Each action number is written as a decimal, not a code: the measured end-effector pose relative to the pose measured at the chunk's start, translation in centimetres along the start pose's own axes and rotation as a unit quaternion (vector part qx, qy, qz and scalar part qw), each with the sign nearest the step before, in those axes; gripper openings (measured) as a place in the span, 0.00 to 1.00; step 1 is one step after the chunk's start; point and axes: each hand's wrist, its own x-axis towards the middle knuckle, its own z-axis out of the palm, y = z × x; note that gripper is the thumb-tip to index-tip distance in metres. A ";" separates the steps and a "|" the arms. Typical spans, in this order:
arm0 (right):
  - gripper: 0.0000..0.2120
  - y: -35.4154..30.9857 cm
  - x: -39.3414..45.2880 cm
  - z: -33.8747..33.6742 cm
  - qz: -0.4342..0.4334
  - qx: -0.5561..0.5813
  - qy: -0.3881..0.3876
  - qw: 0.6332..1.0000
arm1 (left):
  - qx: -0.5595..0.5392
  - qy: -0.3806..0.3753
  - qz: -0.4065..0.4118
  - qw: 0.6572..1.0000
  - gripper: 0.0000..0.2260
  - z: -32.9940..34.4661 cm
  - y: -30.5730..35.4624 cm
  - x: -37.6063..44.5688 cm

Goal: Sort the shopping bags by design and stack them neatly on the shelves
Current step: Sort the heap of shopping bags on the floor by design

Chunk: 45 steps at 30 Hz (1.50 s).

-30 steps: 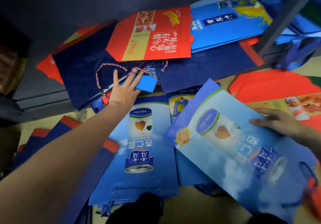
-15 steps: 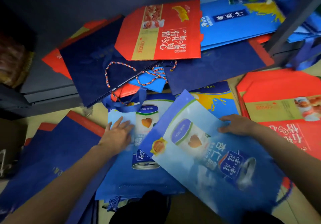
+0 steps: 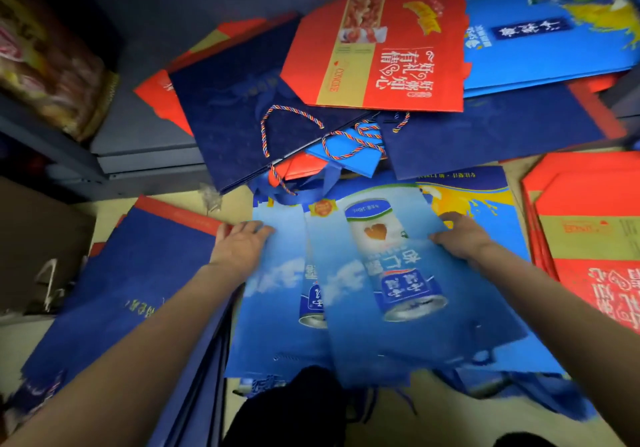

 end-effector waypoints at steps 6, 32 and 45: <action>0.25 -1.5 -1.9 6.3 -0.014 0.150 -0.055 0.987 | -0.120 0.261 -0.047 0.957 0.13 -2.3 -2.9 0.2; 0.30 -11.3 -5.0 2.2 -0.148 0.357 -0.184 0.904 | -0.078 0.313 0.153 0.934 0.31 -0.6 -7.8 -7.5; 0.31 -14.4 -8.1 14.7 -0.255 -0.132 -0.177 0.942 | -0.185 0.135 -0.151 0.962 0.28 10.4 -13.7 -15.3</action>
